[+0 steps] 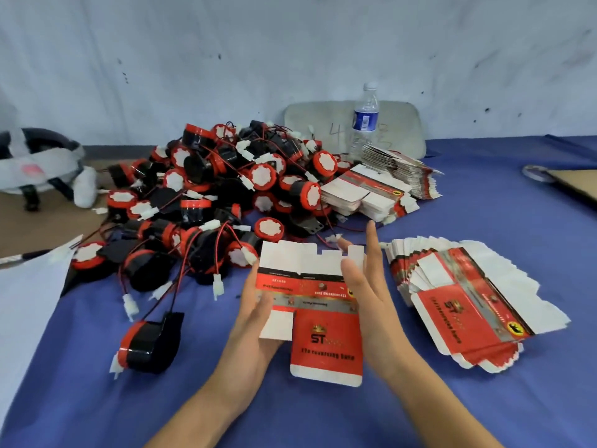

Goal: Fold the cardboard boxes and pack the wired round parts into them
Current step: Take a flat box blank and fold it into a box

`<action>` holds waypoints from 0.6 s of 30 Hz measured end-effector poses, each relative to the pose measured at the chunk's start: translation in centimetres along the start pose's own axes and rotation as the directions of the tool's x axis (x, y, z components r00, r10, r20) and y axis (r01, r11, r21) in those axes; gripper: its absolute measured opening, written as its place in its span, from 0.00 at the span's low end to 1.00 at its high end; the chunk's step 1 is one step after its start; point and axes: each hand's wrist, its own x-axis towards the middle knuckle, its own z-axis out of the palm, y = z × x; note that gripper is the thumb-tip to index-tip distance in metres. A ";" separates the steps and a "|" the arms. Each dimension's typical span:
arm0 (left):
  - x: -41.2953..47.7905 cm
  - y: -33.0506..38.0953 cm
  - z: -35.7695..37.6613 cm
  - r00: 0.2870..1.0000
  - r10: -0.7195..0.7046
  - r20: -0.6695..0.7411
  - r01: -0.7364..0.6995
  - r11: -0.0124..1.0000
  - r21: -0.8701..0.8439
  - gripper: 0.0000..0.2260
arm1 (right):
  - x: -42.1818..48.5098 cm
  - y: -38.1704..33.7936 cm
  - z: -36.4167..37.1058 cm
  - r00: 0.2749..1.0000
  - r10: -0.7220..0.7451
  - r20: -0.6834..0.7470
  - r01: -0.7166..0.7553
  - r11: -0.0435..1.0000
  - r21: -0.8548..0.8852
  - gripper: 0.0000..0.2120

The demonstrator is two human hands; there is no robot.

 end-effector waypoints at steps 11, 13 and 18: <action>0.0 0.6 -1.2 0.942 -0.312 0.125 0.336 0.877 -0.342 0.24 | 0.3 0.6 -0.8 0.996 0.084 0.012 -0.084 0.994 0.071 0.30; -0.2 0.9 -1.1 0.934 -0.277 0.224 0.349 0.841 -0.413 0.25 | 0.3 1.0 -0.8 0.994 0.106 0.040 -0.109 0.991 0.079 0.28; -0.4 0.9 -0.8 0.968 -0.045 0.247 0.131 0.929 -0.346 0.22 | -0.2 2.4 0.3 0.980 0.168 0.104 -0.165 0.986 -0.036 0.32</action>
